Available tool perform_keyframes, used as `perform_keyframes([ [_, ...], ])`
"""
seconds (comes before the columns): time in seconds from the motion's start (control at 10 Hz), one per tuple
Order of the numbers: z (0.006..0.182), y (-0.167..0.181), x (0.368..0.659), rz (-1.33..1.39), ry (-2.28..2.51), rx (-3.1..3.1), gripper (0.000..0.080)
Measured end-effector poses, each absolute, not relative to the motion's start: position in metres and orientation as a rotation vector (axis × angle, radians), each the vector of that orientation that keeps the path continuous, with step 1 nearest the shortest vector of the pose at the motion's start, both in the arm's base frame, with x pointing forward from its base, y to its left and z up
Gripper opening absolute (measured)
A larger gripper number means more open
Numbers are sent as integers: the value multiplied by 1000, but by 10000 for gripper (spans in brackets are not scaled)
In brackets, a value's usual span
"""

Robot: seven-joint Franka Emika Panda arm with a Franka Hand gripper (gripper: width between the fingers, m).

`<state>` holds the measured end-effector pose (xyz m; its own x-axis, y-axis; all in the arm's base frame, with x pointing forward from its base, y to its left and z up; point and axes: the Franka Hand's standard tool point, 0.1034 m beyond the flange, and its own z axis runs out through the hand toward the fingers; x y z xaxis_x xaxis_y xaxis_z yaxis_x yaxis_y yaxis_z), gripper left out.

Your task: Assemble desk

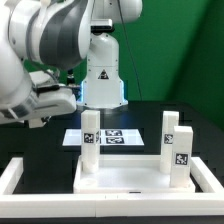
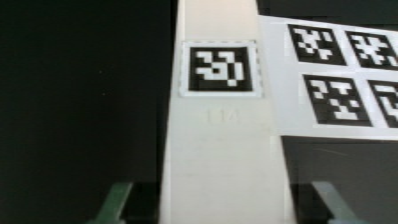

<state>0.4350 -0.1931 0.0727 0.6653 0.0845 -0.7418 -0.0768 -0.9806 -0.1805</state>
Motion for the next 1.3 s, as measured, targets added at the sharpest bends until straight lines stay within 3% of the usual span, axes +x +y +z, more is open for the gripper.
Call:
perform_keyframes([
  [0.2, 79, -192, 450, 942, -14, -2798, 291],
  [0.5, 156, -192, 502, 646, -118, -2907, 291],
  [0.6, 163, -197, 510, 559, -119, -2941, 291],
  [0.8, 156, -196, 512, 394, -102, -2966, 291],
  [1.0, 159, -198, 521, 193, -90, -3005, 291],
  [1.3, 192, -175, 569, -110, -140, -3076, 291],
])
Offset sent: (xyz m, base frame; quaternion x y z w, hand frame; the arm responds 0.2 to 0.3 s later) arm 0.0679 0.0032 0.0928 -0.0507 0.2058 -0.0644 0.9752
